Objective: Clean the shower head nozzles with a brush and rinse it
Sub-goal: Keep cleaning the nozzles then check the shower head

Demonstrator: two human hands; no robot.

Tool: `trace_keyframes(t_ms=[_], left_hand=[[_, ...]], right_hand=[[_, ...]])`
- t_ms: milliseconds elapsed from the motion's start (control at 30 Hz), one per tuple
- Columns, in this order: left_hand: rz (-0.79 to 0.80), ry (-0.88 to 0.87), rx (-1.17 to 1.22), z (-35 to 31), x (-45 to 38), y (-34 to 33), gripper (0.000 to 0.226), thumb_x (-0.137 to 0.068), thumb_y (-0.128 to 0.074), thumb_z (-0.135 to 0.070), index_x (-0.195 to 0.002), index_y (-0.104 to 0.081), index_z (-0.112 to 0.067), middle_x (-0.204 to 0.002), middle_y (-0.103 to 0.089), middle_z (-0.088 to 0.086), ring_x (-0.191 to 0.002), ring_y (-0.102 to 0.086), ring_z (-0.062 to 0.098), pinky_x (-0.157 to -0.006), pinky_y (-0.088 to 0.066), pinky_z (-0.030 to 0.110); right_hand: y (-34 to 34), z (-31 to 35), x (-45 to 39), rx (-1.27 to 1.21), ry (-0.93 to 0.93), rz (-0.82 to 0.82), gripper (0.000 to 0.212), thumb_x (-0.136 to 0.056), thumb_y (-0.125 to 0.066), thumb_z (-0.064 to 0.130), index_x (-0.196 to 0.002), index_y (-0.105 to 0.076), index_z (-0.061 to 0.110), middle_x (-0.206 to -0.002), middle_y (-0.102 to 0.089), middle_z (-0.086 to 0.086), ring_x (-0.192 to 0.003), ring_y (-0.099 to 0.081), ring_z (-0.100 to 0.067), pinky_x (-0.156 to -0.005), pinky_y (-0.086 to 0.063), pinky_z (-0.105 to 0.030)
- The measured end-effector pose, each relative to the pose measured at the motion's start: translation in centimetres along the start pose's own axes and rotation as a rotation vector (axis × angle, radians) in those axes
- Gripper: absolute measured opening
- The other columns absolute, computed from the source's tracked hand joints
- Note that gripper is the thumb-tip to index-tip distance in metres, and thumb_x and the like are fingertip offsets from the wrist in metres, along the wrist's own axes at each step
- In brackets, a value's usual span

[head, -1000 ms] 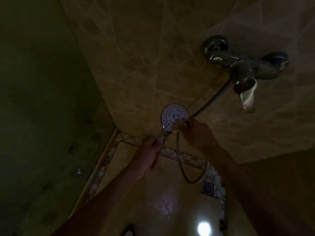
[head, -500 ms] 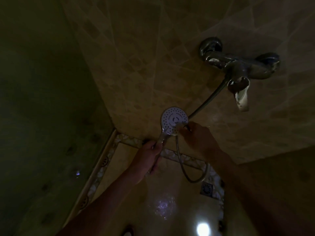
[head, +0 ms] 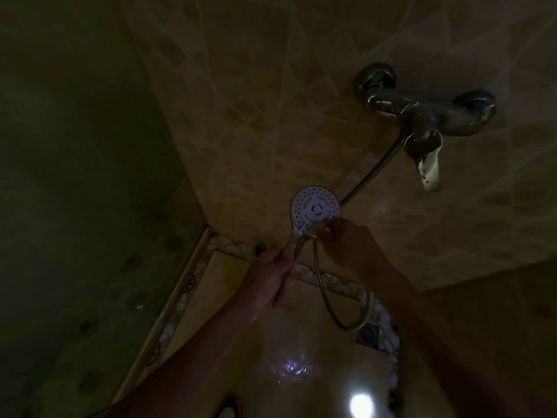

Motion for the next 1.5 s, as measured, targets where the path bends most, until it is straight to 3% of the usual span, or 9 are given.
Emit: trace_keyframes(t_ms=[133,233,367,567,767,967,1100,1233,1500], left_hand=[[-0.013,-0.007,-0.019,-0.4,0.6,0.3,0.03,-0.097,-0.048,-0.033,-0.073,-0.061,-0.023,-0.049,-0.047,0.007,-0.029,-0.035,0.016,-0.031,-0.024,0.017],[-0.041,0.002,-0.02,-0.7,0.7,0.8,0.029,-0.097,-0.049,-0.034,-0.073,-0.06,-0.022,-0.046,-0.048,0.005,-0.027,-0.036,0.014,-0.03,-0.025,0.016],[-0.07,-0.008,-0.042,-1.1,0.7,1.1,0.028,-0.097,-0.048,-0.031,-0.073,-0.055,-0.018,-0.044,-0.047,0.004,-0.025,-0.035,0.015,-0.029,-0.023,0.015],[-0.06,-0.019,-0.055,-1.3,0.9,1.2,0.031,-0.096,-0.049,-0.037,-0.07,-0.058,-0.026,-0.051,-0.044,0.014,-0.03,-0.034,0.019,-0.032,-0.026,0.018],[-0.061,-0.027,-0.06,-1.8,0.8,1.9,0.035,-0.096,-0.05,-0.04,-0.081,-0.056,-0.009,-0.052,-0.047,0.008,-0.031,-0.038,0.015,-0.032,-0.028,0.019],[-0.08,-0.039,-0.084,-1.8,0.6,2.1,0.04,-0.096,-0.049,-0.039,-0.085,-0.051,-0.001,-0.047,-0.046,0.008,-0.029,-0.036,0.017,-0.031,-0.026,0.02],[-0.082,-0.052,-0.084,-1.8,0.6,2.0,0.033,-0.096,-0.049,-0.039,-0.076,-0.053,-0.013,-0.051,-0.043,0.013,-0.031,-0.035,0.02,-0.032,-0.026,0.02],[-0.087,-0.052,-0.119,-1.9,0.5,2.3,0.033,-0.096,-0.048,-0.04,-0.067,-0.054,-0.024,-0.051,-0.045,0.013,-0.034,-0.035,0.021,-0.033,-0.027,0.022],[-0.091,-0.05,-0.106,-1.7,-0.2,2.6,0.031,-0.093,-0.05,-0.042,-0.076,-0.057,-0.017,-0.047,-0.045,0.006,-0.033,-0.035,0.02,-0.033,-0.028,0.021]], right_hand=[[2.0,-0.2,-0.6,-0.085,-0.051,-0.074,0.034,-0.095,-0.048,0.048,-0.105,-0.066,0.021,-0.09,-0.061,-0.002,-0.086,-0.06,-0.024,-0.062,-0.034,-0.024],[2.2,-1.9,-0.3,-0.074,-0.142,-0.062,0.036,-0.094,-0.048,0.051,-0.078,-0.05,0.019,-0.074,-0.054,0.002,-0.079,-0.059,-0.024,-0.052,-0.031,-0.024],[0.6,-1.5,1.0,-0.024,-0.097,-0.027,0.038,-0.096,-0.046,0.048,-0.067,-0.041,0.024,-0.08,-0.064,-0.011,-0.084,-0.061,-0.031,-0.064,-0.034,-0.026],[0.6,1.3,0.7,-0.065,-0.027,-0.013,0.032,-0.098,-0.045,0.035,-0.117,-0.062,0.015,-0.114,-0.067,-0.014,-0.103,-0.061,-0.029,-0.071,-0.035,-0.022],[2.8,0.6,0.0,-0.086,-0.095,-0.062,0.038,-0.095,-0.049,0.047,-0.083,-0.055,0.012,-0.079,-0.061,-0.008,-0.085,-0.063,-0.028,-0.061,-0.036,-0.026],[1.2,1.1,1.1,-0.052,-0.074,-0.014,0.033,-0.096,-0.048,0.045,-0.086,-0.052,0.013,-0.1,-0.067,-0.019,-0.096,-0.062,-0.034,-0.069,-0.037,-0.027],[0.9,3.1,0.5,-0.035,-0.027,0.0,0.041,-0.098,-0.044,0.044,-0.111,-0.058,0.008,-0.107,-0.065,-0.017,-0.099,-0.06,-0.032,-0.069,-0.037,-0.028],[2.3,2.8,-0.4,-0.054,-0.067,-0.047,0.039,-0.1,-0.042,0.043,-0.102,-0.054,0.006,-0.103,-0.063,-0.018,-0.089,-0.057,-0.032,-0.062,-0.034,-0.029],[0.1,2.1,0.2,-0.046,-0.094,0.059,0.036,-0.1,-0.04,0.043,-0.079,-0.05,0.016,-0.098,-0.063,-0.013,-0.097,-0.061,-0.029,-0.062,-0.027,-0.02]])
Point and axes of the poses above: each hand's wrist, its own x-axis away from the middle knuckle, its own y-axis out of the back of the hand, z = x × y, the point moved 8 cm from there along -x, towards the middle knuckle
